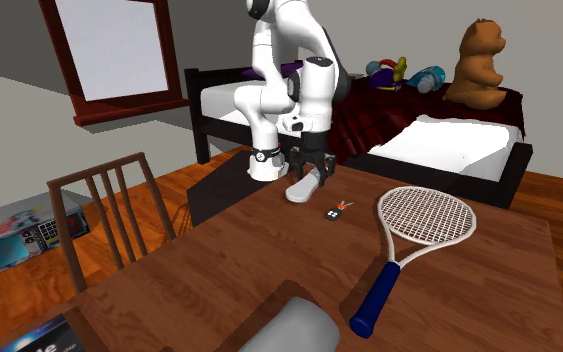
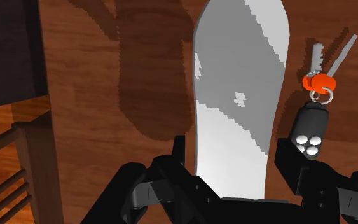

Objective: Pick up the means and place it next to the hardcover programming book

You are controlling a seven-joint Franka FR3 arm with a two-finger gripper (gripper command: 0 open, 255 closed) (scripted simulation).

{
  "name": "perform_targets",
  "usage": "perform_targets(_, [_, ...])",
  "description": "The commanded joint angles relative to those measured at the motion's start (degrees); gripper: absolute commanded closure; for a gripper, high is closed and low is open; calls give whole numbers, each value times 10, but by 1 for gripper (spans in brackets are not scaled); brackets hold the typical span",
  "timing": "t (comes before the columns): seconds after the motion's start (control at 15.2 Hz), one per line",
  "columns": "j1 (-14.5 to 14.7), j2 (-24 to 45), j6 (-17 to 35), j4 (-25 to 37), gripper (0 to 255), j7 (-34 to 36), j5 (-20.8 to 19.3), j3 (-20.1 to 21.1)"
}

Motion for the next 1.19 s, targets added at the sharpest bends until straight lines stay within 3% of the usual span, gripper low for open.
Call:
perform_targets(0.0, [4,-14,-19,6,255,-5,6,-5])
perform_targets(0.2, [8,-32,-44,14,255,-10,12,-12])
perform_targets(0.66, [-68,81,-38,108,255,-37,-81,-40])
perform_targets(1.12, [-110,202,-59,233,255,-50,-167,-71])
